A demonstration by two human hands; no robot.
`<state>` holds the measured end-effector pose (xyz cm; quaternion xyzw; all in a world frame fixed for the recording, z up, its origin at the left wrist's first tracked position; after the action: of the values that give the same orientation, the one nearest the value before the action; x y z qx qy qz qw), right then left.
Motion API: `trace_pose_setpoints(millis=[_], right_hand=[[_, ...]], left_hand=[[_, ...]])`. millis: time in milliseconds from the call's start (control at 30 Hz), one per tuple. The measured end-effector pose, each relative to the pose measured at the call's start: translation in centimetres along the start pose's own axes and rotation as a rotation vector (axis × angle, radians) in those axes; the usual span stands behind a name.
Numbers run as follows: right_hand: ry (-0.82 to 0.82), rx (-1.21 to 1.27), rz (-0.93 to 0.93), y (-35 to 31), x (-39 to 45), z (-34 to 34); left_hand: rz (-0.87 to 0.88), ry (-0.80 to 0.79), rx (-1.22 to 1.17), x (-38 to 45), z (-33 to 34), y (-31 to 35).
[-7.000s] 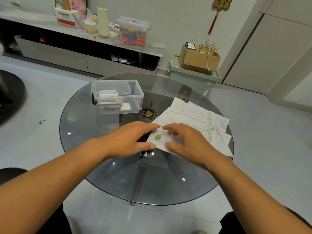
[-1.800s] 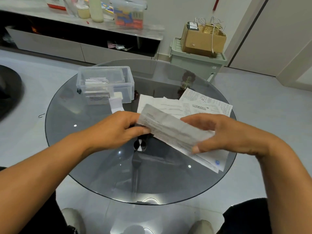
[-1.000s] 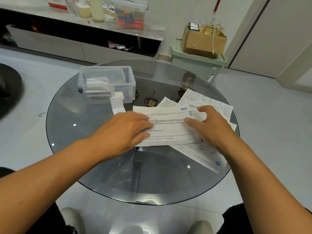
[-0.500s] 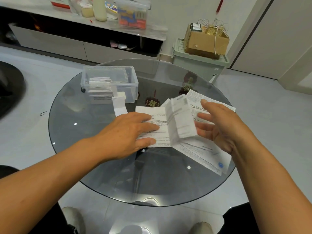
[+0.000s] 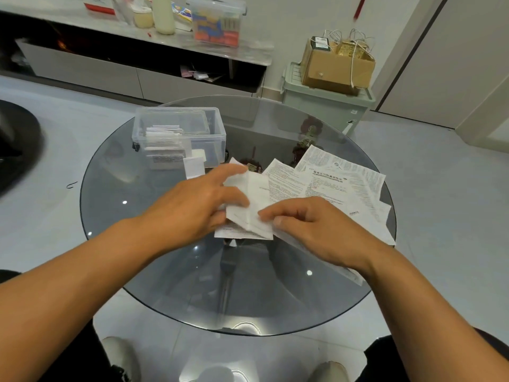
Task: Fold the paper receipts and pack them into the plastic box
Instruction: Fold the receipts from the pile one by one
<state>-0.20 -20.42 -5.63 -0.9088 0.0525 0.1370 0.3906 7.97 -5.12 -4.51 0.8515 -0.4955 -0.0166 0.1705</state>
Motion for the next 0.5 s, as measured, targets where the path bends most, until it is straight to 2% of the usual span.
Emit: trace_pose_setpoints(millis=[67,133,233,367,500], right_hand=[[0.036,-0.021,-0.002,0.2,0.1,-0.5],[0.043,-0.061,-0.011,0.3,0.2,-0.5],[0.097,-0.092,-0.059,0.0,0.5,-0.5],[0.14,-0.094,-0.05,0.4,0.7,-0.4],[0.143,-0.143,-0.07,0.5,0.9,-0.6]], left_hand=[[0.018,0.027,-0.099,0.0,0.1,-0.2],[-0.082,0.016,-0.318,0.0,0.2,-1.1],[-0.199,-0.102,-0.556,0.0,1.1,-1.7],[-0.181,-0.218,-0.576,-0.2,1.6,-1.4],[-0.154,-0.424,-0.367,-1.1,1.2,-1.2]])
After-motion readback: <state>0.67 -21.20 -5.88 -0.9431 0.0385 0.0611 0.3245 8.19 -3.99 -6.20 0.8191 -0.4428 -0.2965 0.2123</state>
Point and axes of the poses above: each hand's wrist, its own x-axis towards the middle knuckle, its own z-axis out of the palm, y = z × x, the point moved 9 cm from there along x, towards the middle knuckle, and after that the axes turned 6 degrees about -y, right-handed, at the moved point
